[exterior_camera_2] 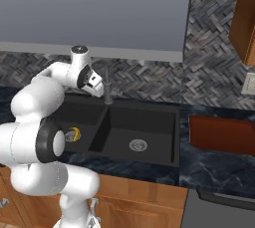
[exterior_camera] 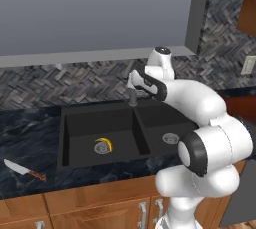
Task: Pick up all produce items and place them in the sink. Turn on the sink faucet to wash them. Then turn the sink off and put them in the tray.
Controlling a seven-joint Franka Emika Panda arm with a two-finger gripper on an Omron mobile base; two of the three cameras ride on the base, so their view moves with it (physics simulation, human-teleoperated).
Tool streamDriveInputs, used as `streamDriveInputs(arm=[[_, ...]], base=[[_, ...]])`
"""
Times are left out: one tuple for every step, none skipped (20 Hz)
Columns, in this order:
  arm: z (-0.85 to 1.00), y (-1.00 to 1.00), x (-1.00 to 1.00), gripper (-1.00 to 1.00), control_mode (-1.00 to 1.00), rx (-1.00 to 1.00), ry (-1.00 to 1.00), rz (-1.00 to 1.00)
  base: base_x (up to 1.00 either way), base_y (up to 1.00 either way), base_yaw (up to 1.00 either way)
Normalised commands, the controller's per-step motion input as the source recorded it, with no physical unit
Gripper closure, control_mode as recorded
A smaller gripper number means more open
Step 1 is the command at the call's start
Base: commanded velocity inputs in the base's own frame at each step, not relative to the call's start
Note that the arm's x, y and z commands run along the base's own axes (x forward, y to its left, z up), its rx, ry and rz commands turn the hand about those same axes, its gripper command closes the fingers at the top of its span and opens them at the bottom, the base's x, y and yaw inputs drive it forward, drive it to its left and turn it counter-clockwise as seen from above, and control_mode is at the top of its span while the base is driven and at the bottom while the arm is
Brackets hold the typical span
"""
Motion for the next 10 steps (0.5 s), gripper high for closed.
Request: streamDriveInputs(arm=[[0.01,0.46,-0.64,-1.0,-1.0,-0.05,0.22,0.08],[0.0,0.46,-0.71,-1.0,-1.0,-0.04,0.19,0.09],[0.0,0.49,-0.83,-1.0,-1.0,-0.03,0.15,0.09],[0.0,0.48,-0.86,-1.0,-1.0,-0.03,0.13,0.09],[0.0,0.48,-0.92,-1.0,-1.0,-0.02,0.1,0.09],[-0.06,0.47,-0.98,-1.0,-1.0,-0.02,0.06,0.09],[-0.09,0.47,-0.96,-1.0,-1.0,-0.02,0.05,0.08],[-0.14,0.47,-0.92,-1.0,-1.0,-0.02,0.05,0.08],[-0.16,0.43,-0.85,-1.0,-1.0,-0.01,0.02,0.07],[-0.2,0.42,-0.75,-1.0,-1.0,-0.01,0.0,0.06]], base=[[0.0,0.0,0.0],[0.0,0.0,0.0],[0.0,0.0,0.0],[0.0,0.0,0.0],[0.0,0.0,0.0],[0.0,0.0,0.0],[0.0,0.0,0.0],[0.0,0.0,0.0],[0.0,0.0,0.0],[0.0,0.0,0.0]])
